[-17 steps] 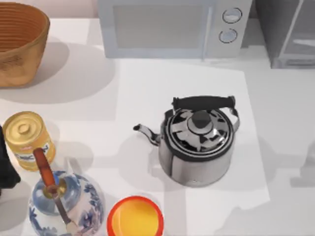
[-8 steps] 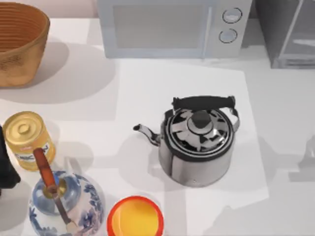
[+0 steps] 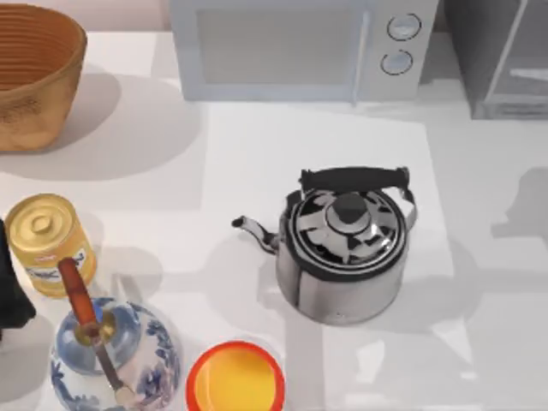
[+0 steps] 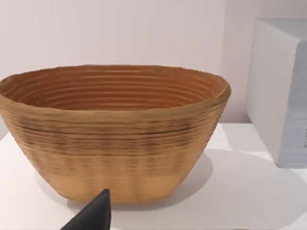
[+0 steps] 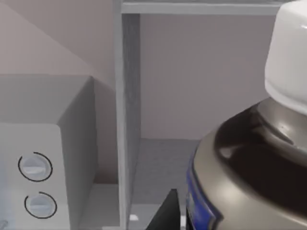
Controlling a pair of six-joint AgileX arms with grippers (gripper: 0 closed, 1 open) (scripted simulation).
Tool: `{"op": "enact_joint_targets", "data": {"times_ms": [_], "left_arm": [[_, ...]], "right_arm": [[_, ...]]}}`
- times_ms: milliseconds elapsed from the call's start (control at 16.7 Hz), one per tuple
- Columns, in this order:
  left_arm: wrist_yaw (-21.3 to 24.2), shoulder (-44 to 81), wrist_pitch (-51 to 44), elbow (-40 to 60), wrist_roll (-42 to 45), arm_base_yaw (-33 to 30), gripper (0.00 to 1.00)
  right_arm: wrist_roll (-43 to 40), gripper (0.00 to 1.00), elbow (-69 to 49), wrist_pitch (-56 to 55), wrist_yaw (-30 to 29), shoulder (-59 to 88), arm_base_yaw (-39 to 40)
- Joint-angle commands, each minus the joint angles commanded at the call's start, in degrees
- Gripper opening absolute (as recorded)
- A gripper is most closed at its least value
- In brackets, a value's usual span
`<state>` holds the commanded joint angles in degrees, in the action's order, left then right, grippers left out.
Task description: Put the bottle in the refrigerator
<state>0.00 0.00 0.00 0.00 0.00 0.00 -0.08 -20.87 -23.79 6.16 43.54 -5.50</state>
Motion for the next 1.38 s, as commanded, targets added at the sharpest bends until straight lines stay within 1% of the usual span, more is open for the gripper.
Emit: {"op": "enact_joint_targets", "data": {"times_ms": [480, 780, 1020, 1380], "left_arm": [[0.00, 0.00, 0.00, 0.00, 0.00, 0.00, 1.00], [0.00, 0.00, 0.00, 0.00, 0.00, 0.00, 1.00], [0.00, 0.00, 0.00, 0.00, 0.00, 0.00, 1.00], [0.00, 0.00, 0.00, 0.00, 0.00, 0.00, 1.00]], "right_arm": [[0.35, 0.01, -21.40, -24.57, 5.41, 46.62, -6.12], [0.70, 0.01, -31.23, -35.88, 7.61, 68.08, -9.17], [0.84, 0.01, -35.15, -40.39, 8.42, 76.65, -10.43], [0.93, 0.01, -35.16, -40.61, 8.46, 77.34, -10.24]]}}
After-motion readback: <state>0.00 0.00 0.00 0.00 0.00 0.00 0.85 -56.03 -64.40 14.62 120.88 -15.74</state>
